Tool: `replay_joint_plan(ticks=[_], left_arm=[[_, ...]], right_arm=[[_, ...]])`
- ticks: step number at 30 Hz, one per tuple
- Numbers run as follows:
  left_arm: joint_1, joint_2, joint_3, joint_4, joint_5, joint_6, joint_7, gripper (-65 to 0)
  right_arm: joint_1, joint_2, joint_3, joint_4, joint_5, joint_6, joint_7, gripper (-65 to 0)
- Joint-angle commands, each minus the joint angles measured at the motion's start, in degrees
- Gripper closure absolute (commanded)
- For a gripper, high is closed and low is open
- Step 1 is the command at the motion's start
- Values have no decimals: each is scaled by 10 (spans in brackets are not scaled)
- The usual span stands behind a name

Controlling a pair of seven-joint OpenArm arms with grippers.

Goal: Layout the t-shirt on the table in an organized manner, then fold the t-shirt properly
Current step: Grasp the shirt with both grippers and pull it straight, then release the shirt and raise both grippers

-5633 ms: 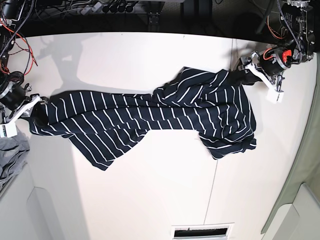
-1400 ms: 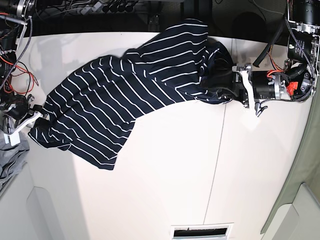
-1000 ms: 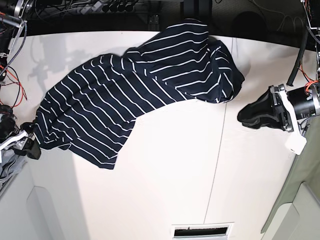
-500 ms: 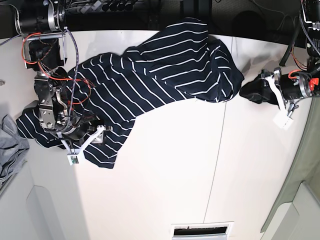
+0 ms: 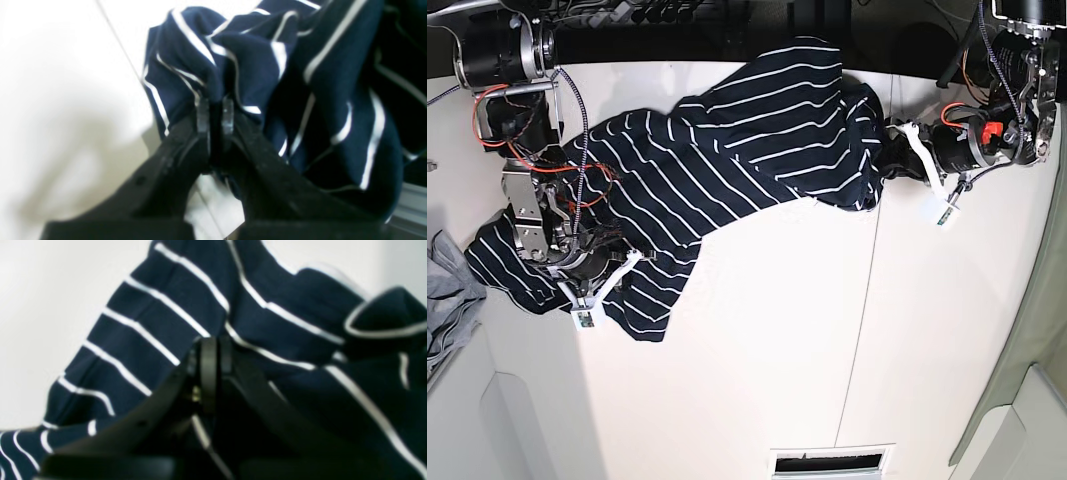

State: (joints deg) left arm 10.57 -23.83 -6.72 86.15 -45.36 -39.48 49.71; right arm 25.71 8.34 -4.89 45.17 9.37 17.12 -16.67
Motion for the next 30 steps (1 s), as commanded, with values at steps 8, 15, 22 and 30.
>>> replay_joint_plan(ticks=[8, 15, 22, 30], left_arm=[[-99, -70, -24, 47, -10, -5, -13, 0], [-144, -159, -24, 122, -9, -5, -13, 0], [-142, -171, -24, 130, 17, -5, -19, 0], [-145, -160, -24, 69, 39, 43, -39, -230]], right_arm=[[60, -17, 0, 47, 4, 56, -7, 0], [63, -17, 0, 136, 20, 63, -9, 0], [51, -17, 0, 137, 20, 62, -9, -54], [47, -17, 14, 137, 20, 35, -63, -401]])
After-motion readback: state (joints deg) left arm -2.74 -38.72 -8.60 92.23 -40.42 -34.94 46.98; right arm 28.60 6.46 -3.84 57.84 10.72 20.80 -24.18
